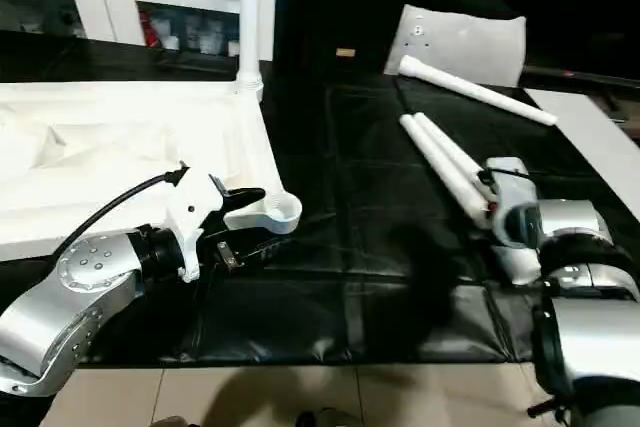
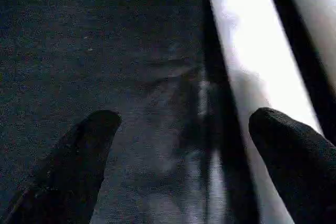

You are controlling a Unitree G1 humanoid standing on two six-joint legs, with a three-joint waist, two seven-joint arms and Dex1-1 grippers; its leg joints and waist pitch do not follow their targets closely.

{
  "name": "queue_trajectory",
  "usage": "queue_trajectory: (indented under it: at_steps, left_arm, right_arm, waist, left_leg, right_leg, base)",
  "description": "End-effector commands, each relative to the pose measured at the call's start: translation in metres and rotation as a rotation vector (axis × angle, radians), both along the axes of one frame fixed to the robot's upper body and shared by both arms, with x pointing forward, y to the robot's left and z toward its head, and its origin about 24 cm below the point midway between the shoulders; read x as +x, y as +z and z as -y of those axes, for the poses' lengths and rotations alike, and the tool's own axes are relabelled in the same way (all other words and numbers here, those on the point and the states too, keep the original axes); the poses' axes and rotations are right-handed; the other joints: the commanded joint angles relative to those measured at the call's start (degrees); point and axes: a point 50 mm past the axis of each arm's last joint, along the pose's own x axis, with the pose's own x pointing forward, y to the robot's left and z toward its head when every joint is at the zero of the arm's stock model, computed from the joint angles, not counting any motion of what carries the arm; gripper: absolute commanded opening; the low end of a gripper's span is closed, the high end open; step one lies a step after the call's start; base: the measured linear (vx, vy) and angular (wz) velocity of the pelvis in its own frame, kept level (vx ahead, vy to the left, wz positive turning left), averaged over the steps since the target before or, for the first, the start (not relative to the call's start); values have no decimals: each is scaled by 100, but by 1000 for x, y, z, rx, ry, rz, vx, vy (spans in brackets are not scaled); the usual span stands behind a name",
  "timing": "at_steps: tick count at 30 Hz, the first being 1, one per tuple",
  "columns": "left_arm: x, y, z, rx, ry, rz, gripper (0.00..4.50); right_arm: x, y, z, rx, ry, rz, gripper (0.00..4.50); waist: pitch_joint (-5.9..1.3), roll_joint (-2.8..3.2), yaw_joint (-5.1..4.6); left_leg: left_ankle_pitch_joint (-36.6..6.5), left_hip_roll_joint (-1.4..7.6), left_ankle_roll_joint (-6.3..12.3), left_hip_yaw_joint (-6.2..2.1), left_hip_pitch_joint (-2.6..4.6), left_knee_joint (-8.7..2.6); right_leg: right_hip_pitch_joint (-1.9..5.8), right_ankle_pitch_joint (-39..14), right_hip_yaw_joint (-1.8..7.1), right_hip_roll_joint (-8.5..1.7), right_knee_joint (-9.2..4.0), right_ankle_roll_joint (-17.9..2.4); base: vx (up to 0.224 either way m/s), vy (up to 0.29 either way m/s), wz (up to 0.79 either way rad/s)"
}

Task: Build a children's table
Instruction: Insert table leg to table base

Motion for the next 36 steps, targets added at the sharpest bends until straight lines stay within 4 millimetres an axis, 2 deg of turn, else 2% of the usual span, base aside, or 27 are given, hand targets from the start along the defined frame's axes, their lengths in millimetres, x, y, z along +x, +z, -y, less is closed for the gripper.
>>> queue_trajectory:
  at_steps: [1, 2, 4, 7, 10, 11, 13, 17, 18, 19, 20, 21, 22, 23, 24, 25, 26, 27, 28, 29, 30, 31, 32, 33, 34, 35, 36]
  left_arm:
    - [0, 4, 0, 6, -7, 9, 445]
    - [0, 3, 0, 8, -8, 9, 445]
    - [-1, 3, 0, 11, -10, 5, 445]
    - [-2, 2, 0, 10, -16, 0, 445]
    - [-2, 2, 2, 8, -22, -4, 445]
    - [-2, 2, 2, 9, -24, -7, 445]
    - [-2, 1, 2, 15, -27, -8, 445]
    - [-1, 0, 2, 23, -22, -11, 445]
    - [-1, -1, 2, 25, -20, -12, 445]
    - [-1, -1, 1, 31, -19, -13, 445]
    - [-1, -1, 1, 31, -19, -13, 445]
    - [-1, -1, 1, 33, -19, -13, 445]
    - [-1, -1, 1, 34, -19, -13, 445]
    - [-1, -1, 1, 34, -19, -13, 445]
    - [-1, -1, 1, 34, -18, -13, 445]
    - [-1, -1, 1, 34, -18, -13, 445]
    - [0, -1, 1, 34, -17, -13, 445]
    - [-1, -1, 1, 37, -16, -13, 445]
    - [-2, -1, 1, 37, -16, -13, 445]
    - [-2, -2, 1, 37, -16, -14, 445]
    - [-2, -1, 1, 37, -15, -13, 449]
    - [-2, -1, 1, 35, -13, -14, 449]
    - [-2, -1, 1, 35, -13, -14, 450]
    - [-3, -1, 0, 33, -9, -13, 450]
    - [-3, -1, 0, 33, -8, -14, 450]
    - [-3, -1, 1, 33, -8, -14, 450]
    - [-2, -2, 1, 33, -8, -14, 450]
  right_arm:
    - [2, 10, 13, -34, -54, 64, 450]
    - [5, 15, 15, -50, -53, 105, 450]
    - [11, 25, 18, -60, -48, 194, 450]
    - [14, 35, 19, -31, -27, 252, 450]
    - [13, 35, 22, -83, -31, 249, 450]
    - [14, 34, 26, -154, -50, 272, 450]
    - [13, 32, 28, -204, -57, 270, 450]
    - [6, 15, 29, -266, -51, 195, 450]
    - [4, 11, 28, -266, -42, 172, 450]
    - [1, 3, 26, -264, -24, 138, 450]
    - [1, 3, 26, -264, -24, 138, 450]
    - [-2, -4, 22, -263, -1, 95, 450]
    - [-4, -8, 20, -254, 6, 71, 450]
    - [-5, -9, 19, -248, 9, 58, 450]
    - [-5, -11, 19, -247, 9, 43, 450]
    - [-5, -11, 19, -247, 9, 43, 450]
    - [-6, -12, 19, -255, 13, 32, 450]
    - [-5, -12, 13, -199, 29, 7, 450]
    - [-5, -12, 11, -186, 32, 5, 450]
    - [-3, -11, 8, -146, 44, 1, 450]
    - [-2, -9, 6, -127, 54, 0, 431]
    - [-1, -8, 4, -113, 65, -3, 431]
    - [-1, -8, 3, -110, 67, -4, 420]
    - [1, -6, -1, -90, 96, -13, 413]
    - [1, -7, -3, -92, 106, -16, 405]
    - [1, -7, -4, -94, 110, -18, 395]
    - [2, -8, -5, -101, 109, -16, 385]
  waist:
    - [-337, 113, -32]
    - [-320, 110, -31]
    - [-319, 117, -46]
    - [-307, 135, -66]
    - [-291, 198, -134]
    - [-292, 240, -187]
    - [-292, 244, -214]
    - [-282, 261, -268]
    - [-281, 289, -284]
    - [-268, 316, -314]
    - [-257, 328, -301]
    - [-249, 294, -312]
    - [-244, 279, -319]
    - [-235, 250, -351]
    - [-232, 262, -388]
    - [-226, 291, -404]
    - [-208, 350, -385]
    - [-207, 446, -75]
    - [-128, 365, -125]
    - [-107, -19, -108]
    - [-72, -31, -263]
    - [-160, -1, -298]
    - [-180, 118, -294]
    - [-247, 493, -50]
    - [-225, 497, 105]
    - [-143, 389, 122]
    - [-22, 201, 239]
  left_leg:
    - [-2244, 74, 51, -5, 108, -372]
    - [-2284, 83, 54, -4, 134, -374]
    - [-2219, 87, 57, -17, 82, -381]
    - [-2279, 68, 72, -11, 90, -359]
    - [-2553, 106, 72, -47, 147, -364]
    - [-2761, 182, 47, -99, 121, -421]
    - [-2923, 227, 4, -111, 100, -458]
    - [-2940, 153, -31, -75, 159, -373]
    - [-3014, 185, -29, -86, 156, -393]
    - [-3282, 288, -34, -129, 123, -486]
    - [-3522, 354, -86, -161, 105, -570]
    - [-3607, 333, -116, -147, 144, -560]
    - [-3568, 283, -119, -130, 172, -512]
    - [-3369, 181, -108, -94, 211, -393]
    - [-3226, 154, -100, -98, 207, -332]
    - [-3269, 192, -83, -117, 177, -359]
    - [-3480, 291, -63, -149, 140, -462]
    - [-4161, 713, -176, -202, -195, -1088]
    - [-4326, 710, -118, -113, -96, -1178]
    - [-3715, 76, -60, 73, 438, -299]
    - [-2182, -415, -15, 307, 913, 875]
    - [-2038, -275, 130, 237, 503, 653]
    - [-2214, -107, 203, 180, 462, 458]
    - [-3084, 810, 281, -412, -351, -540]
    - [-3347, 960, 194, -475, -353, -774]
    - [-3767, 870, 291, -127, -71, -979]
    - [-3975, 538, 62, -31, 28, -619]
  right_leg:
    - [196, -3551, 71, -346, -662, -312]
    - [194, -3624, 29, -367, -695, -293]
    - [254, -3652, -23, -380, -690, -222]
    - [248, -3818, -114, -386, -746, -71]
    - [260, -3909, -270, -426, -838, 23]
    - [334, -3676, -332, -441, -808, -32]
    - [378, -3465, -352, -456, -751, -76]
    - [349, -3853, -514, -496, -883, 132]
    - [374, -3793, -536, -501, -874, 123]
    - [435, -3513, -522, -491, -785, 55]
    - [461, -3285, -447, -482, -665, -50]
    - [419, -3285, -413, -500, -657, -132]
    - [386, -3465, -440, -517, -713, -113]
    - [349, -3970, -567, -547, -872, 58]
    - [386, -4257, -706, -556, -975, 260]
    - [434, -4233, -747, -531, -962, 328]
    - [512, -4030, -751, -495, -854, 314]
    - [782, -1667, -108, -406, 497, -301]
    - [612, -1532, 0, -359, 569, -387]
    - [-31, -4598, -251, -243, -682, 330]
    - [-706, -6970, -510, -555, -1398, 925]
    - [-112, -6750, -497, -778, -1262, 1059]
    - [123, -6365, -696, -813, -1293, 1198]
    - [1070, -3149, -393, -654, 566, 730]
    - [916, -1688, -61, -658, 846, 172]
    - [614, -1186, 154, -457, 1017, -188]
    - [477, -4336, 189, -402, 460, 335]
  base:
    - [0, 0, 0]
    - [0, 0, 0]
    - [0, 0, 0]
    - [0, 0, 0]
    - [0, 0, 0]
    - [0, 0, 0]
    - [0, 0, 0]
    - [0, 0, 0]
    - [0, 0, 0]
    - [0, 0, 0]
    - [0, 0, 0]
    - [0, 0, 0]
    - [0, 0, 0]
    - [0, 0, 0]
    - [0, 0, 0]
    - [0, 0, 0]
    - [0, 0, 0]
    - [-69, -57, -2]
    - [-19, -92, 4]
    - [-19, -92, 4]
    - [81, -53, -8]
    - [77, 31, -35]
    - [77, 31, -35]
    - [95, 35, -35]
    - [43, -51, -11]
    - [43, -51, -11]
    - [-26, -152, -2]
